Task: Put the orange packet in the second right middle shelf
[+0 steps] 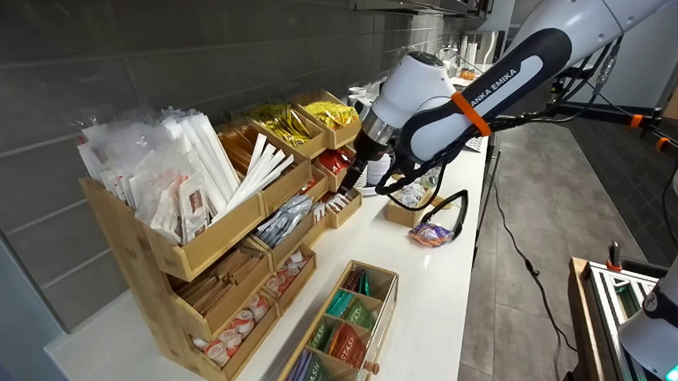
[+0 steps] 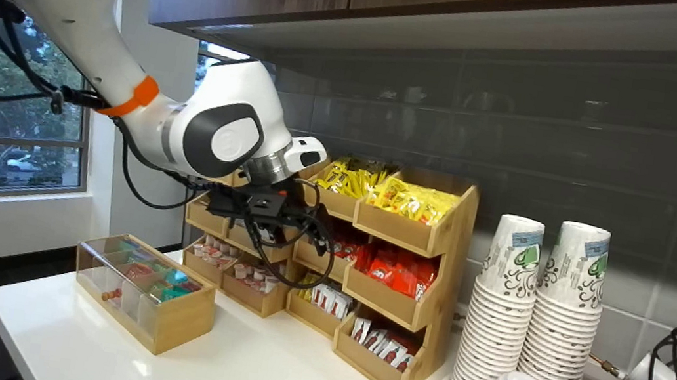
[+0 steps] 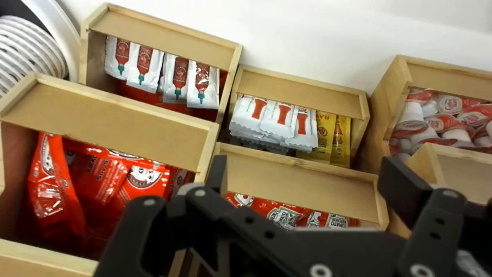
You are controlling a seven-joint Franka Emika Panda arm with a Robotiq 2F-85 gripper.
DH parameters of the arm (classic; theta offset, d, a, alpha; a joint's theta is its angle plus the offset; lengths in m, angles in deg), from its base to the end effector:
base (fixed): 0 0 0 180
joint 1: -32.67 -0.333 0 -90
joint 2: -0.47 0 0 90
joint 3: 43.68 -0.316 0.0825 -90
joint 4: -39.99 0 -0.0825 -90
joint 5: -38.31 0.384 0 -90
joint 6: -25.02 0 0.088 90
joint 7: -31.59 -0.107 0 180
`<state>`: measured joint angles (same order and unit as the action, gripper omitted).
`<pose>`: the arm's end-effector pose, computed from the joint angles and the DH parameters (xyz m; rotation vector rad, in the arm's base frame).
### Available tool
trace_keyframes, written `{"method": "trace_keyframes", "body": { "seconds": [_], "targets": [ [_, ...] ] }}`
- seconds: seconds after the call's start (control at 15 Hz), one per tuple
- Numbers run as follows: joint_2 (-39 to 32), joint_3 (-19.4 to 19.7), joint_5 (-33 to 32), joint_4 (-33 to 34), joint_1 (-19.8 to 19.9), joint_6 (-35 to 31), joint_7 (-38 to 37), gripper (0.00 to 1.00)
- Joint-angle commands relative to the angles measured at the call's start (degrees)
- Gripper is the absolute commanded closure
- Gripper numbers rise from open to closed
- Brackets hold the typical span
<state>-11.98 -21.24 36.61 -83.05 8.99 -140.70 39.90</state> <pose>0.6057 0.0229 0.3690 2.8906 0.3261 0.7996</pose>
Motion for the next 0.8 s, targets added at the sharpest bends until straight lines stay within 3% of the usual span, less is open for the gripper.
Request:
{"method": "trace_keyframes", "body": {
  "seconds": [0.0,0.47,0.53,0.73],
  "targets": [
    [4.01,3.66,-4.37,-2.82,-3.25,3.59,-8.18,0.0],
    [8.21,4.93,-11.34,-3.98,-4.5,9.85,-17.02,0.0],
    [6.15,-4.65,-11.67,-2.1,5.67,7.53,-15.88,0.0],
    [7.07,-4.92,-11.87,-2.43,5.62,8.65,-16.43,0.0]
  ]
}}
